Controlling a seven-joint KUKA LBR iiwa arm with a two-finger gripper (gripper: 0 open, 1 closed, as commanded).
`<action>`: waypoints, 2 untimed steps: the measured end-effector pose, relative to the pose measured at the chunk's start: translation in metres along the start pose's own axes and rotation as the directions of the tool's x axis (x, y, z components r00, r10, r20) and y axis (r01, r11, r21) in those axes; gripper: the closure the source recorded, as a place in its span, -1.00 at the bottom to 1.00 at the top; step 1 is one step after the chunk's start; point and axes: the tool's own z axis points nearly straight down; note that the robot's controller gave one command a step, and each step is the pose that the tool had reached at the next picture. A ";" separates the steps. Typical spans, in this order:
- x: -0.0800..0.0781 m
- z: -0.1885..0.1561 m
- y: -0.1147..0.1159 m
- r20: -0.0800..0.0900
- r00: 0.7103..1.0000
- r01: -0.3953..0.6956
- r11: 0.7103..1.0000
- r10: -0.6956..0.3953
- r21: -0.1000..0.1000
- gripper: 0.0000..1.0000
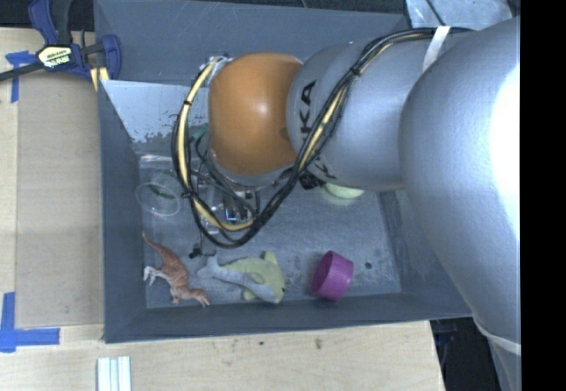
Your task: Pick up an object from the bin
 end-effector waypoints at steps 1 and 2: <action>-0.002 -0.005 -0.001 0.008 1.000 -0.003 1.000 0.003 -0.002 -1.00; -0.007 0.025 0.021 0.014 0.990 -0.138 0.990 0.138 -0.005 -1.00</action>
Offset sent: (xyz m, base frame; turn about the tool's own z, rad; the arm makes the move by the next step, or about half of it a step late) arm 0.0035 0.0469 -0.0642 0.2577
